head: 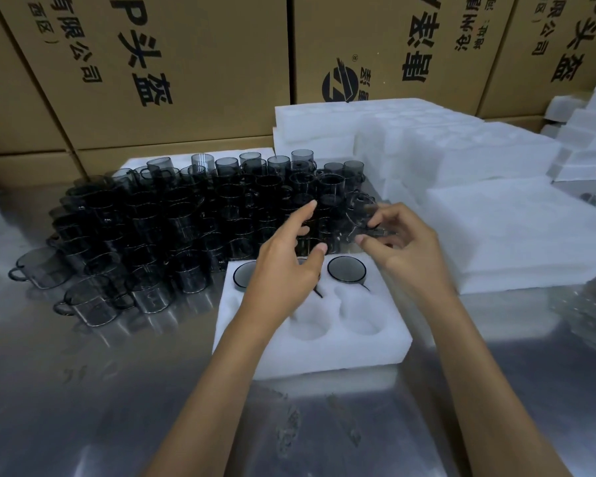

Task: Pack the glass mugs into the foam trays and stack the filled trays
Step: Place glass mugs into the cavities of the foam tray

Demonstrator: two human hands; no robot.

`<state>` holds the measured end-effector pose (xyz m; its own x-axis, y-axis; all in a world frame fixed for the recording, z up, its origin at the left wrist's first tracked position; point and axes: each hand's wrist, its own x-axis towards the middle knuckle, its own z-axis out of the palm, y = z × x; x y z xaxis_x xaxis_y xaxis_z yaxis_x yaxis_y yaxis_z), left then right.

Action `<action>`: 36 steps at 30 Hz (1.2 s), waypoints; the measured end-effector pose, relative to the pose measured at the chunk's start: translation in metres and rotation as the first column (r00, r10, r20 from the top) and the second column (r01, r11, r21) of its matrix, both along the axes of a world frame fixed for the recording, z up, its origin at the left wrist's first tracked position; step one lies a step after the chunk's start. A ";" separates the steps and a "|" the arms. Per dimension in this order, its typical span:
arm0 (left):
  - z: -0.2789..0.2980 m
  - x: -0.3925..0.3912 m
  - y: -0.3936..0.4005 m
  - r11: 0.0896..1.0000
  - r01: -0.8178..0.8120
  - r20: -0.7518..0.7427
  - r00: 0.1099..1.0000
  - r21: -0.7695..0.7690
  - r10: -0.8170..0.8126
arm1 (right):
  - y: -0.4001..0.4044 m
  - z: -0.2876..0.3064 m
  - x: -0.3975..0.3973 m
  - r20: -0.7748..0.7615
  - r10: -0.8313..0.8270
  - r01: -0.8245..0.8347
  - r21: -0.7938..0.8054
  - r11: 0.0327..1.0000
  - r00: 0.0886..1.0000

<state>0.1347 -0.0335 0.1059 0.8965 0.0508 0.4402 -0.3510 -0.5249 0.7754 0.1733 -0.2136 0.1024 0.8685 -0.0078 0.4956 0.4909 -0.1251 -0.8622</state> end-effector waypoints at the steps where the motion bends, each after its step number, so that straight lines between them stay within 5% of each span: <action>1: 0.000 0.000 0.000 0.999 0.035 0.002 0.999 -0.011 -0.035 | 0.005 0.002 -0.003 0.011 0.014 -0.014 -0.003 1.000 1.000; 9: 0.012 -0.007 0.007 1.000 0.002 0.083 0.997 0.017 -0.004 | 0.028 0.010 -0.022 -0.007 0.119 -0.119 -0.063 0.991 0.993; 13: 0.021 -0.017 0.029 0.997 0.072 -0.041 0.997 0.017 -0.071 | 0.032 0.013 -0.028 -0.090 0.238 -0.248 -0.127 0.960 0.967; 18: 0.026 -0.046 0.078 0.943 0.255 -0.261 0.915 -0.214 -0.307 | 0.047 0.021 -0.044 -0.154 0.405 -0.429 -0.201 0.880 0.901; 23: 0.032 -0.067 0.113 0.951 0.212 -0.330 0.902 -0.223 -0.279 | 0.069 0.025 -0.061 -0.241 0.546 -0.596 -0.276 0.754 0.803; 36: 0.014 -0.071 0.121 0.971 0.135 -0.437 0.875 -0.197 -0.210 | 0.075 0.017 -0.060 -0.267 0.559 -0.615 -0.443 0.652 0.785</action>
